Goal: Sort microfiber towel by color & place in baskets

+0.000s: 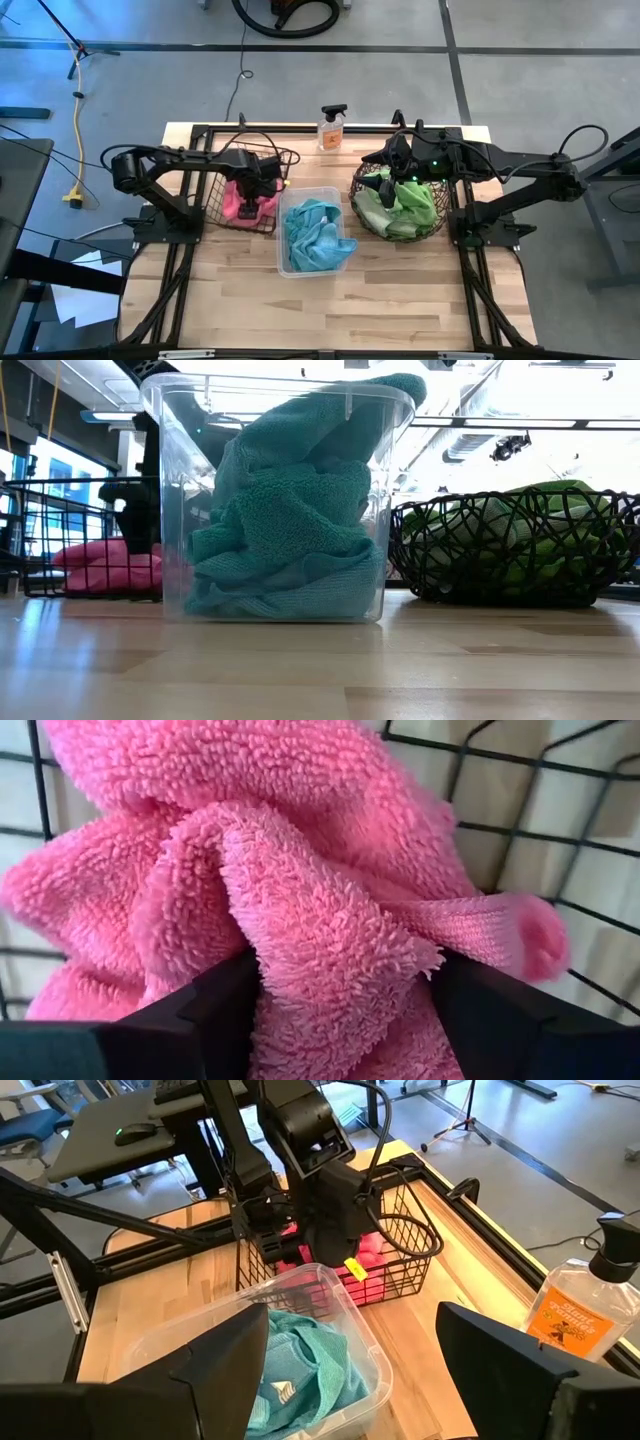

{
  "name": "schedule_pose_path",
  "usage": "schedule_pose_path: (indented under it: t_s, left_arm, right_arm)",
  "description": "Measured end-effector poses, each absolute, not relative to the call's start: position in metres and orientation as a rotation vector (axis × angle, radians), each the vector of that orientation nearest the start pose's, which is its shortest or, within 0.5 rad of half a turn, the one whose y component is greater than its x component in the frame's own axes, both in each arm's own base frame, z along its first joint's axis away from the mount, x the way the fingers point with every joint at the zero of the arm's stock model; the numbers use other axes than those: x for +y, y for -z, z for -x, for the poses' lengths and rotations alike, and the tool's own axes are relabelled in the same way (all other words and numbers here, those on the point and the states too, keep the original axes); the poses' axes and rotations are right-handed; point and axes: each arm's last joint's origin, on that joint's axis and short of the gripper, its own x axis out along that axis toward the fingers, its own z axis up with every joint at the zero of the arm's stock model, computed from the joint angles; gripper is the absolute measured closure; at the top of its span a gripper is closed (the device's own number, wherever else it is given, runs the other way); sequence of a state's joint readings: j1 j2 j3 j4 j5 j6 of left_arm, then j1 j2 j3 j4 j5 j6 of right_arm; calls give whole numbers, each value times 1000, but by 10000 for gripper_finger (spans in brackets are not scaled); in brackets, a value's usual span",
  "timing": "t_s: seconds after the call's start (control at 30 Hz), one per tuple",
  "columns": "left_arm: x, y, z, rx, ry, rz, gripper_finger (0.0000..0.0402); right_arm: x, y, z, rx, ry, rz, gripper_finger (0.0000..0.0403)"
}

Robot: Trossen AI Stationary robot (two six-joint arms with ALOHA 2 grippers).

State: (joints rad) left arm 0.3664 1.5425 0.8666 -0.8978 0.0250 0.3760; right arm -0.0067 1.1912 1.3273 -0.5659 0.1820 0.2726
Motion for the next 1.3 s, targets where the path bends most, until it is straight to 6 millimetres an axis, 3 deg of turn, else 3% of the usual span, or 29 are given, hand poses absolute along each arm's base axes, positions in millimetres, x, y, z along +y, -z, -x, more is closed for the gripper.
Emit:
schedule_pose_path:
  t_s: [0.33, 0.53, 0.67, 0.83, 1.1, 1.3]
  left_arm:
    - [84, -201, -221, 1619, 86, -12, 143]
    - [82, -233, -214, 1491, 33, -47, 143]
    - [78, -267, -206, 1356, -26, -69, 143]
    - [71, -320, -188, 1072, -139, -47, 143]
    - [54, -401, -148, 333, -278, 84, 143]
    - [45, -434, -124, 24, -278, 83, 147]
  right_arm:
    - [-7, -401, -244, 402, 240, -219, 116]
    - [-7, -401, -244, 402, 240, -220, 116]
    - [-7, -401, -244, 401, 240, -219, 116]
    - [-7, -403, -245, 384, 233, -180, 116]
    - [-8, -418, -249, 234, 222, -89, 116]
    - [-8, -422, -250, 200, 224, -49, 116]
